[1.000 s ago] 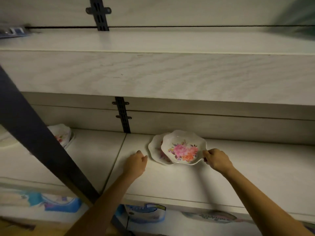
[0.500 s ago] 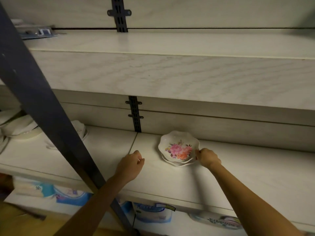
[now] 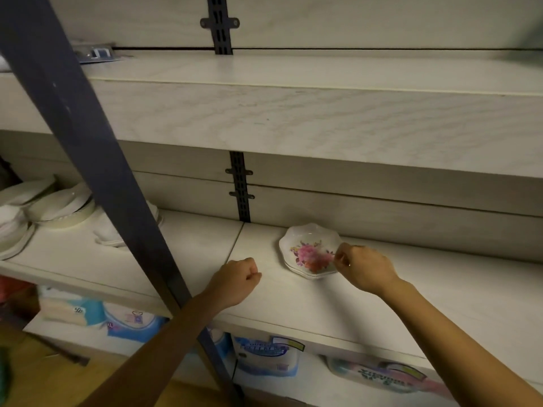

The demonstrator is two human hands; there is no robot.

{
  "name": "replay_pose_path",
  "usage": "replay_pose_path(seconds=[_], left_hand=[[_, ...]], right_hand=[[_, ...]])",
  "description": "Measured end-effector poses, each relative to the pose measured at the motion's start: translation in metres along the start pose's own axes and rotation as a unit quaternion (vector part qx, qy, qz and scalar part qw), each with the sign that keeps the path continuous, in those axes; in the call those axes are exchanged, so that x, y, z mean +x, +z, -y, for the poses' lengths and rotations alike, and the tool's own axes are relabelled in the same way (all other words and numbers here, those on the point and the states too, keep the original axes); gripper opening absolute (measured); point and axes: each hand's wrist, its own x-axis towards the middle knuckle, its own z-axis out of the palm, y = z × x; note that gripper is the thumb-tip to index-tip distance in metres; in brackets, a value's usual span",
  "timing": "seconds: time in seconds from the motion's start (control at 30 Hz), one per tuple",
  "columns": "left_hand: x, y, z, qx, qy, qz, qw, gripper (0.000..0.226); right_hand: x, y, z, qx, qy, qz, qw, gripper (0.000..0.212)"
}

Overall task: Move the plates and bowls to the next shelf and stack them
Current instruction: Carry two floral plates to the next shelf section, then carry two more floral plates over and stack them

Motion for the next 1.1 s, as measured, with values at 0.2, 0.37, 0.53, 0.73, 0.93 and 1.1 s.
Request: replay_pose_path(seconds=[0.2,0.37,0.53,0.73,0.93,1.1], left_hand=[[-0.034,-0.011,-0.001,-0.006,-0.029,0.002,1.0,0.019],[-0.067,-0.026,0.007,-0.004,-0.074,-0.003,0.997,0.019],[-0.1,-0.045,0.029,-0.012,-0.088,0.013,0.996,0.028],[-0.147,-0.069,0.082,-0.068,-0.07,0.028,0.995,0.02],[-0.189,-0.108,0.156,0.003,-0.093,-0.031,0.995,0.016],[-0.207,-0.135,0.218,0.033,-0.114,-0.062,0.991,0.022]], right_hand=[[-0.028,-0.007,0.026,-0.017,-0.129,0.03,0.991,0.031],[-0.045,-0.013,0.059,-0.01,-0.204,0.035,0.978,0.032],[-0.061,-0.014,0.1,-0.001,-0.25,0.049,0.967,0.032],[-0.083,-0.006,0.163,-0.007,-0.277,0.049,0.96,0.032],[-0.106,0.011,0.235,0.024,-0.277,0.042,0.96,0.029],[-0.112,0.029,0.294,0.041,-0.261,0.032,0.964,0.03]])
